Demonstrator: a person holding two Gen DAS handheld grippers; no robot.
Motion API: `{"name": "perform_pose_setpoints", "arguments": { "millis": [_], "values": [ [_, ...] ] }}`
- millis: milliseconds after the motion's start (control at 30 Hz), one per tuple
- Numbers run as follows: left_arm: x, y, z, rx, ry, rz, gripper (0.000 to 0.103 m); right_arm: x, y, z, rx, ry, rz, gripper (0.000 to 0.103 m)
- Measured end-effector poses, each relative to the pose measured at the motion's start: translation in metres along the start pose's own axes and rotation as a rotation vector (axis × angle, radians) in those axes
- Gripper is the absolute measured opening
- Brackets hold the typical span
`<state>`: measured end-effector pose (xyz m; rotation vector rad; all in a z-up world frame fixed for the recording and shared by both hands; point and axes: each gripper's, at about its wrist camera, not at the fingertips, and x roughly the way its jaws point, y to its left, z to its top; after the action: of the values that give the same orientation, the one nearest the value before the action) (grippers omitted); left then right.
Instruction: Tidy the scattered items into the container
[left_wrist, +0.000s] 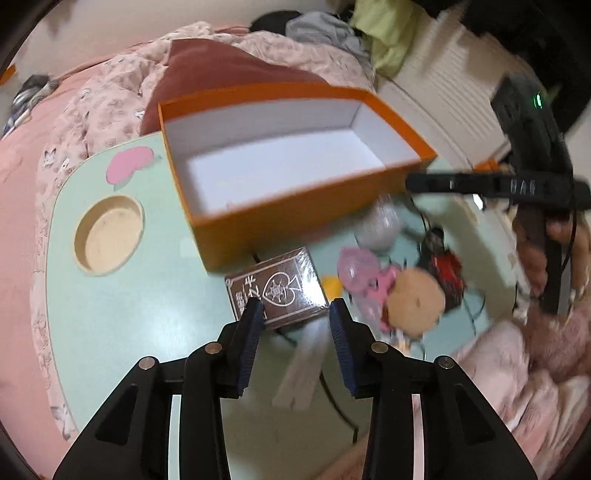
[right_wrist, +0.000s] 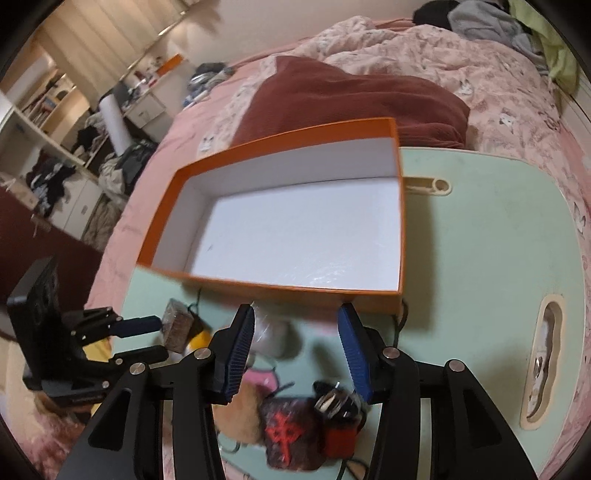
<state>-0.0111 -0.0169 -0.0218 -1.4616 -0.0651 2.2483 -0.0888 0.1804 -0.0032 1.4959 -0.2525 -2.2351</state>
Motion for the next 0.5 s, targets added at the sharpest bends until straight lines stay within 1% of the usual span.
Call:
{"name": "perform_pose_setpoints", "arguments": {
  "millis": [100, 167, 200, 300, 333, 367, 400, 467, 500],
  "values": [
    [0.0, 0.003, 0.006, -0.023, -0.007, -0.007, 0.039, 0.0, 0.001, -0.001, -0.007, 0.0, -0.02, 0.046],
    [-0.002, 0.003, 0.005, -0.031, -0.014, 0.016, 0.039, -0.005, 0.004, -0.008, -0.021, -0.008, -0.015, 0.046],
    [-0.004, 0.004, 0.004, -0.039, -0.022, 0.043, 0.039, -0.009, 0.007, -0.012, -0.03, -0.021, -0.029, 0.046],
    [-0.011, 0.006, -0.002, -0.068, -0.059, 0.221, 0.039, -0.023, 0.011, -0.029, -0.062, -0.072, -0.122, 0.046],
    [-0.015, 0.005, -0.005, -0.073, -0.075, 0.233, 0.039, -0.028, 0.012, -0.037, -0.07, -0.086, -0.154, 0.046],
    [-0.021, 0.004, -0.01, -0.083, -0.087, 0.193, 0.04, -0.031, 0.013, -0.044, -0.073, -0.095, -0.17, 0.046],
    [-0.025, 0.002, -0.014, -0.097, -0.086, 0.136, 0.041, -0.035, 0.013, -0.054, -0.067, -0.105, -0.178, 0.047],
    [-0.032, -0.004, -0.024, -0.128, -0.078, 0.045, 0.056, -0.039, 0.013, -0.069, -0.05, -0.118, -0.186, 0.048],
    [-0.035, -0.009, -0.031, -0.146, -0.074, 0.025, 0.066, -0.041, 0.016, -0.083, -0.038, -0.125, -0.199, 0.048]
  ]
}}
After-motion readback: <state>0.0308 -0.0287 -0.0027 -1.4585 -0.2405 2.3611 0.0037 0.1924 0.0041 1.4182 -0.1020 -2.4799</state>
